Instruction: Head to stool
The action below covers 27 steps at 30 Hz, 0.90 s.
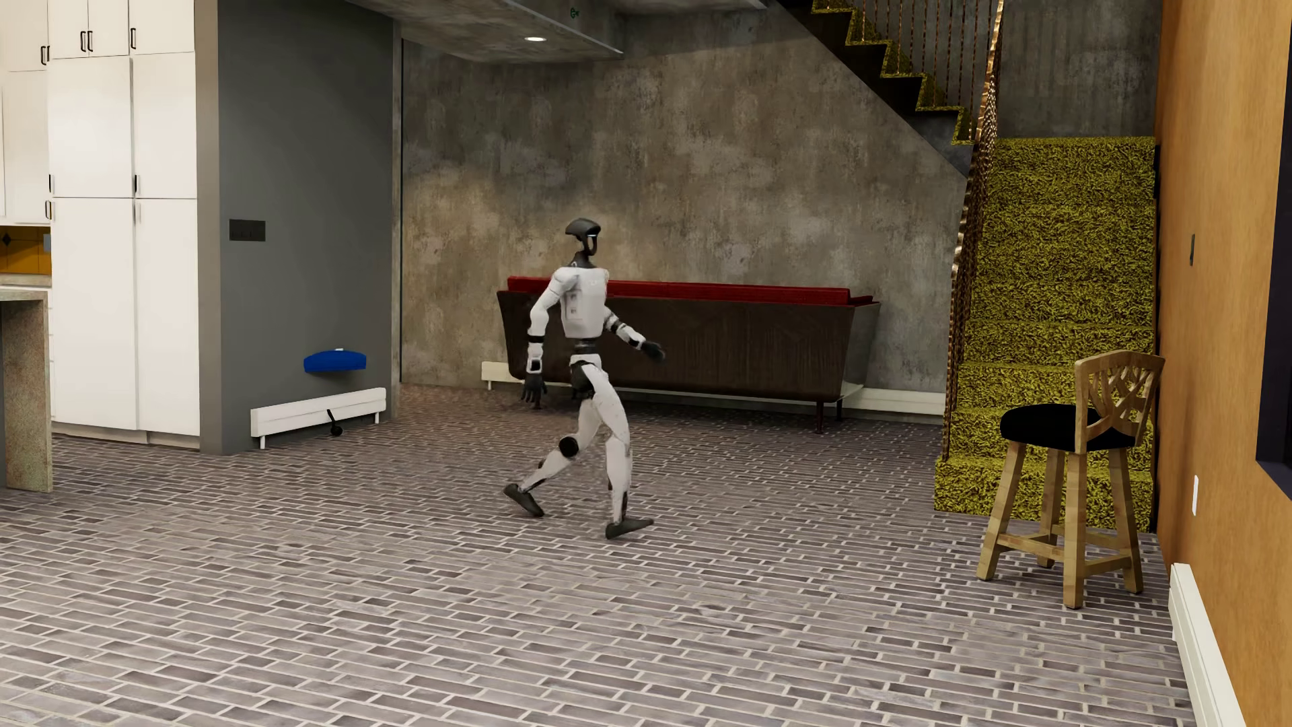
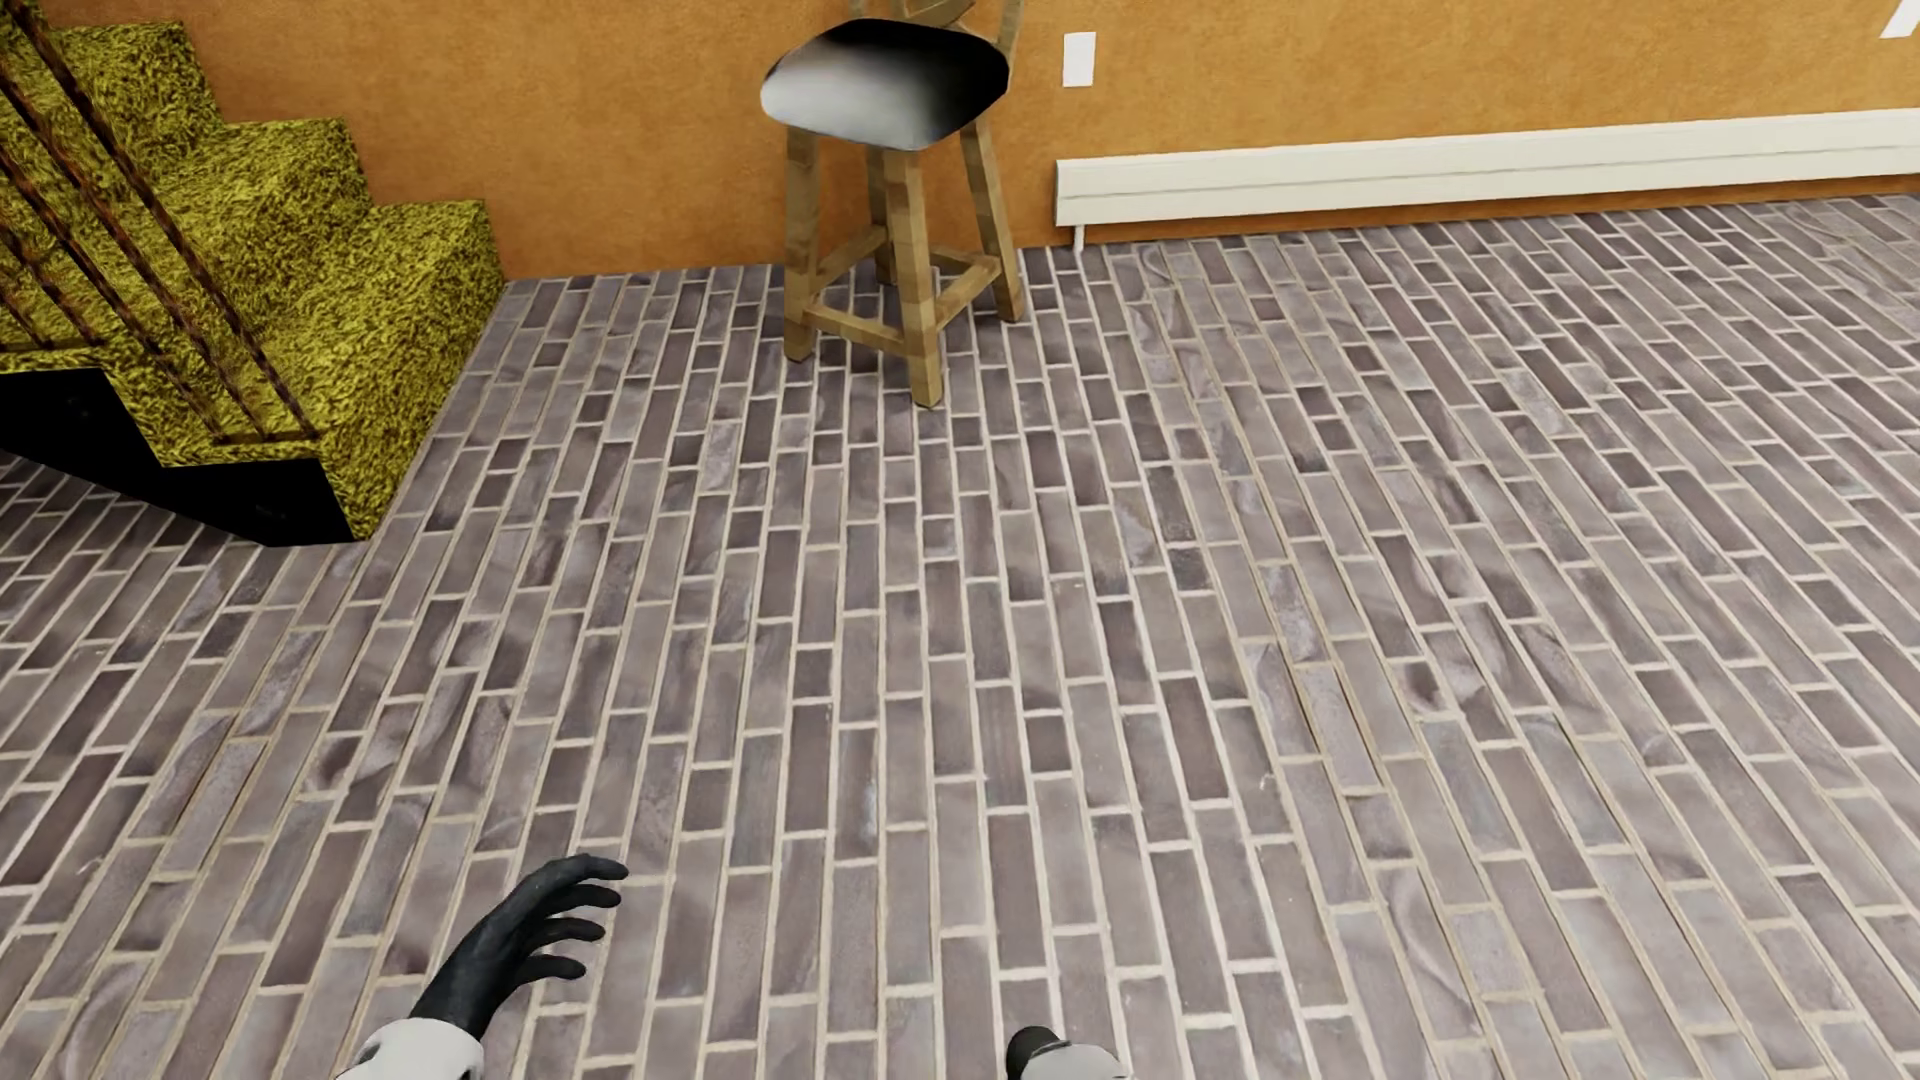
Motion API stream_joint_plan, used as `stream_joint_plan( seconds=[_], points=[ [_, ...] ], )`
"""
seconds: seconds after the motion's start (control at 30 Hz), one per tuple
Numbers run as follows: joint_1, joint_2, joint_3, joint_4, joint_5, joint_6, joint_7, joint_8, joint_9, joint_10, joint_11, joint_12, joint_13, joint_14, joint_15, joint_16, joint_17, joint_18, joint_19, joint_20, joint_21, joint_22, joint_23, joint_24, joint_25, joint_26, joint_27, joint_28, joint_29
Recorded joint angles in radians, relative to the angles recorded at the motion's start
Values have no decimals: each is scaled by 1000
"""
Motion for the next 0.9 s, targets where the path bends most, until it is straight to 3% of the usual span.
stream_joint_plan(
  seconds=[0.03,0.07,0.1,0.13,0.17,0.23,0.3,0.4,0.43,0.47,0.5,0.53,0.57,0.6,0.63,0.67,0.7,0.73,0.77,0.8,0.83,0.87,0.9],
  points=[
    [51,-21,-1,21,38,16,0,0,-12,23,19,16,23,63,163,-4,-5,0,0,21,5,8,12,0,0,0,0,0,0],
    [36,-36,-18,58,72,30,0,0,-33,114,43,43,43,193,404,-7,2,0,0,38,-33,30,23,0,0,0,0,0,0],
    [-21,-61,11,102,124,64,0,0,-44,282,135,60,41,367,546,-22,7,0,0,14,-22,87,44,0,0,0,0,0,0],
    [-65,-7,31,118,161,76,0,0,-26,451,202,84,29,482,562,-41,6,0,0,-19,-23,175,56,0,0,0,0,0,0],
    [-188,42,56,144,214,91,0,0,-5,663,215,77,-22,451,550,-47,15,0,0,-77,-54,273,59,0,0,0,0,0,0],
    [-384,253,158,120,252,79,0,0,18,859,129,75,-119,133,421,-60,10,0,0,-225,-92,473,-29,0,0,0,0,0,0],
    [-533,442,311,53,198,22,0,0,14,741,41,151,-223,26,274,-52,10,0,0,-278,-156,570,-143,0,0,0,0,0,0],
    [-642,617,495,62,136,-20,0,0,-6,171,-46,262,-382,72,113,-31,-2,0,0,-294,-300,644,-332,0,0,0,0,0,0],
    [-664,645,514,71,138,-18,0,0,-22,7,-57,285,-436,170,57,-30,-10,0,0,-302,-341,663,-390,0,0,0,0,0,0],
    [-704,669,518,81,117,-21,0,0,-40,-369,-49,314,-479,497,11,-29,-14,0,0,-308,-381,664,-420,0,0,0,0,0,0],
    [-740,706,524,81,99,-23,0,0,-47,-429,-37,335,-503,476,-16,-28,-27,0,0,-314,-410,668,-474,0,0,0,0,0,0],
    [-787,746,530,79,90,-21,0,0,-42,-51,-9,349,-503,193,-13,-32,-27,0,0,-312,-452,673,-517,0,0,0,0,0,0],
    [-805,774,547,85,83,-16,0,0,-59,46,44,352,-466,214,12,-28,-16,0,0,-353,-494,686,-554,0,0,0,0,0,0],
    [-810,790,570,77,52,-36,0,0,-68,157,133,362,-445,275,101,-36,1,0,0,-303,-496,699,-524,0,0,0,0,0,0],
    [-769,795,559,30,11,-70,0,0,-61,248,262,358,-400,257,270,-31,38,0,0,-298,-496,716,-460,0,0,0,0,0,0],
    [-708,734,559,-7,2,-71,0,0,-56,251,448,341,-359,190,424,-27,50,0,0,-252,-432,693,-397,0,0,0,0,0,0],
    [-648,607,576,-47,-8,-76,0,0,-56,234,693,320,-346,180,496,-42,59,0,0,-211,-357,667,-331,0,0,0,0,0,0],
    [-562,516,563,-75,8,-76,0,0,-39,193,883,288,-388,187,485,-49,67,0,0,-176,-294,613,-73,0,0,0,0,0,0],
    [-489,431,532,-87,17,-60,0,0,-35,155,963,254,-363,150,461,-64,67,0,0,-158,-266,557,-14,0,0,0,0,0,0],
    [-393,375,458,-92,42,-46,0,0,-9,109,962,217,-330,142,465,-69,66,0,0,-138,-201,493,47,0,0,0,0,0,0],
    [-343,301,428,-57,-18,-18,0,0,-16,87,852,184,-269,141,470,-79,75,0,0,-123,-255,415,61,0,0,0,0,0,0],
    [-287,245,316,-70,0,-23,0,0,-6,39,648,170,-191,168,576,-81,84,0,0,-96,-389,326,38,0,0,0,0,0,0],
    [-222,224,331,-63,-2,-20,0,0,-20,-22,367,133,-206,218,666,-64,60,0,0,-100,-110,258,121,0,0,0,0,0,0]
  ],
)
